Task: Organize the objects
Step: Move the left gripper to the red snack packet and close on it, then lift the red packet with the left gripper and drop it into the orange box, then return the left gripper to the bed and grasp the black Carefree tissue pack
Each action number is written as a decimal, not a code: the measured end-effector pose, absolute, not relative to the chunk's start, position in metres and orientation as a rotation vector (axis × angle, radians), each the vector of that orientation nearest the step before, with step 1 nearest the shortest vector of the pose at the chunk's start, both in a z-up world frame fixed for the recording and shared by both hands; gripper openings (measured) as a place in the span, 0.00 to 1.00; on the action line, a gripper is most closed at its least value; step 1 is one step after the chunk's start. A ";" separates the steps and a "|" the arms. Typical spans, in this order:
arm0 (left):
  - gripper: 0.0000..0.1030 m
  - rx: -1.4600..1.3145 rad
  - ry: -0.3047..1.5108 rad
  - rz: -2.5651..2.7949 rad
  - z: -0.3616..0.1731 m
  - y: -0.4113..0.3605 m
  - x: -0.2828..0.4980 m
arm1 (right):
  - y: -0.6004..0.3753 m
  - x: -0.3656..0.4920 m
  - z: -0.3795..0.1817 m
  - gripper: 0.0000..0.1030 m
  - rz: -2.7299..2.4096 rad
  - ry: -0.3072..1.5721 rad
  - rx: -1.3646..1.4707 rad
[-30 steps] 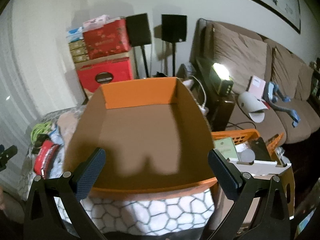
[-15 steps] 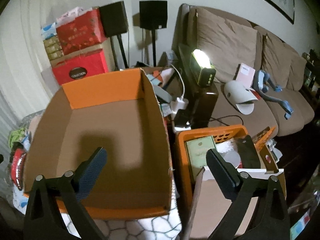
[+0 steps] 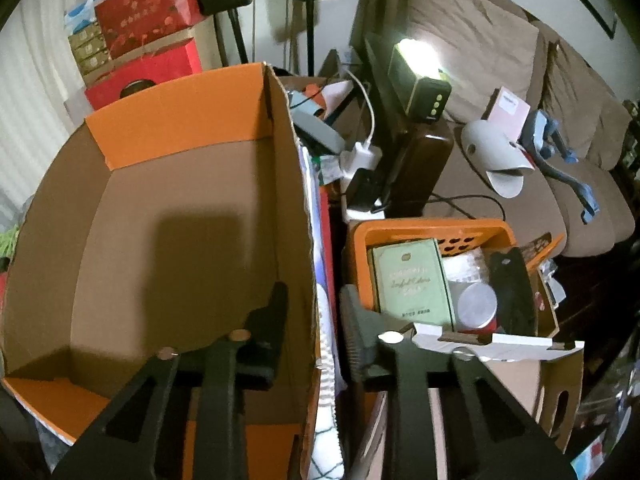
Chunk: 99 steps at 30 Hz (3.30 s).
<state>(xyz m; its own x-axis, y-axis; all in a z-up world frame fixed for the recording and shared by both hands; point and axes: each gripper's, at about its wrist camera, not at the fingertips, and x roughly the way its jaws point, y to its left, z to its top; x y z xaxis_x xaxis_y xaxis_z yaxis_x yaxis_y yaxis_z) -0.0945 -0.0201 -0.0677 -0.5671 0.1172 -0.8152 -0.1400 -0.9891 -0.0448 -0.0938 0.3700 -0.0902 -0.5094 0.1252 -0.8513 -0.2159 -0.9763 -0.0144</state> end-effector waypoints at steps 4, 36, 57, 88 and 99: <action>0.69 -1.392 0.103 2.628 -0.074 -0.006 -0.096 | 0.370 -0.094 -0.092 0.10 2.571 0.146 -1.452; 0.39 -1.342 0.162 2.609 -0.060 0.013 -0.086 | 0.372 -0.091 -0.091 0.04 2.641 0.185 -1.462; 0.39 -1.123 0.100 2.453 0.019 0.113 -0.098 | 0.373 -0.087 -0.092 0.04 2.670 0.190 -1.444; 0.57 -1.314 0.213 2.409 -0.053 0.184 -0.125 | 0.372 -0.087 -0.095 0.04 2.664 0.175 -1.439; 0.85 -1.208 0.098 2.500 -0.011 0.140 -0.118 | 0.373 -0.087 -0.095 0.04 2.662 0.171 -1.443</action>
<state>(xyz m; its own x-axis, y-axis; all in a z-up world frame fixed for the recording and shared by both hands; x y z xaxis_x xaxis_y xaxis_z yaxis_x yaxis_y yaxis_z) -0.1185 0.1397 -0.0113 -0.5693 0.2899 -0.7693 -0.3494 -0.9324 -0.0927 -0.0867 0.3726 -0.0952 -0.5429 0.0419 -0.8387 -0.1488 -0.9878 0.0469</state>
